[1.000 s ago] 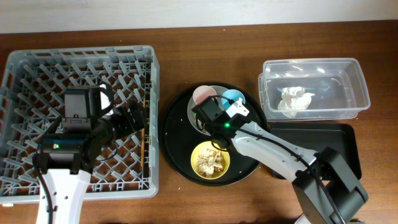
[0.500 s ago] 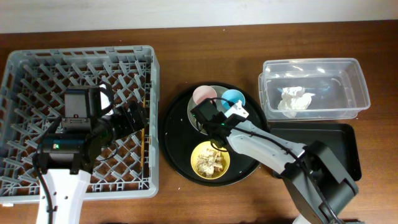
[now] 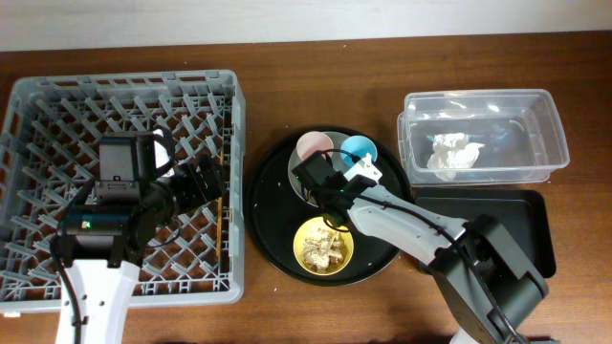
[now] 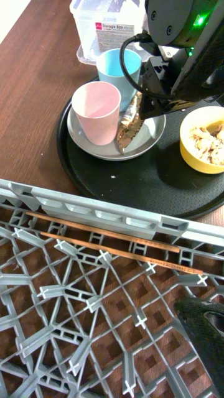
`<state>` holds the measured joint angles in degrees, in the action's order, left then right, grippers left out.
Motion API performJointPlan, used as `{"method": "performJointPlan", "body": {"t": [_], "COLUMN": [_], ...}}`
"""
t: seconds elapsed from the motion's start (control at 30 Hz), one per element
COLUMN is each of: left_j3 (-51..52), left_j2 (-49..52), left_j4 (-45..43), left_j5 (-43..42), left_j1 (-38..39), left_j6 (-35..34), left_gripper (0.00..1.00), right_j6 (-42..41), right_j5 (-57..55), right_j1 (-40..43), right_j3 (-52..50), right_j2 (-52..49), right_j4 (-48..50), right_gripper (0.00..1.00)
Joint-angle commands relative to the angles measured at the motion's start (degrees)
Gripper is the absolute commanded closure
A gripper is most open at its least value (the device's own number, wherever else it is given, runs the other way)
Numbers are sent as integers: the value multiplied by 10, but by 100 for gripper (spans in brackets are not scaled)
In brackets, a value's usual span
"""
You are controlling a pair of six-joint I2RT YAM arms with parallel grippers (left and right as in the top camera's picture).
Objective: Sort waste into correct bins and load items into the dishwasher rack
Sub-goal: 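Grasp gold wrapper with right gripper and drop it in clear bin, then grasp yellow bowl with right gripper and tip scraps onto black tray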
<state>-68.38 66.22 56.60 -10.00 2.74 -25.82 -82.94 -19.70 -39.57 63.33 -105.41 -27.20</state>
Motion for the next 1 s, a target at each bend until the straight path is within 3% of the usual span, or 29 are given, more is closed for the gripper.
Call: {"method": "performJointPlan", "body": {"t": [0.0, 0.03, 0.13, 0.2, 0.23, 0.27, 0.4, 0.53, 0.63, 0.7, 0.77, 0.8, 0.83, 0.87, 0.9, 0.97], "left_j3": [-10, -10, -10, -10, -10, -10, -10, -10, -10, -10, -10, -10, -10, -10, -10, -10], "left_j2": [-2, -2, -2, -2, -2, -2, -2, -2, -2, -2, -2, -2, -2, -2, -2, -2], "left_j4": [1, 1, 1, 1, 1, 1, 1, 1, 1, 1, 1, 1, 1, 1, 1, 1], "left_j5": [7, 7, 7, 7, 7, 7, 7, 7, 7, 7, 7, 7, 7, 7, 7, 7], "left_j1": [-3, -3, -3, -3, -3, -3, -3, -3, -3, -3, -3, -3, -3, -3, -3, -3], "left_j6": [-5, -5, -5, -5, -5, -5, -5, -5, -5, -5, -5, -5, -5, -5, -5, -5], "left_gripper": [1, 1, 1, 1, 0, 1, 1, 1, 1, 1, 1, 1, 1, 1, 1, 1], "right_j6": [-5, -5, -5, -5, -5, -5, 3, 201, 240, 275, 275, 277, 321, 382, 435, 488], "right_j5": [-16, -16, -16, -15, -16, -15, -16, -15, -11, 49, 77, 84, 100, 132, 179, 244], "right_j1": [-2, -2, -2, -2, -1, -1, -2, 17, 174, 363, 468, 490, 513, 533, 553, 572], "right_j3": [-5, -5, -5, -5, -5, -5, -5, -5, -5, -5, -5, -5, -5, -5, 0, 38], "right_j2": [-10, -11, -34, -33, -32, -28, 66, 234, 306, 283, 238, 217, 196, 182, 184, 200], "right_j4": [0, 5, 22, 28, 28, 26, -36, -50, -97, -56, -24, -17, -1, 18, 17, -35], "right_gripper": [45, 33, 32, 64, 84, 91, 96, 96, 96, 96, 96, 88, 41, 16, 8, 5]}}
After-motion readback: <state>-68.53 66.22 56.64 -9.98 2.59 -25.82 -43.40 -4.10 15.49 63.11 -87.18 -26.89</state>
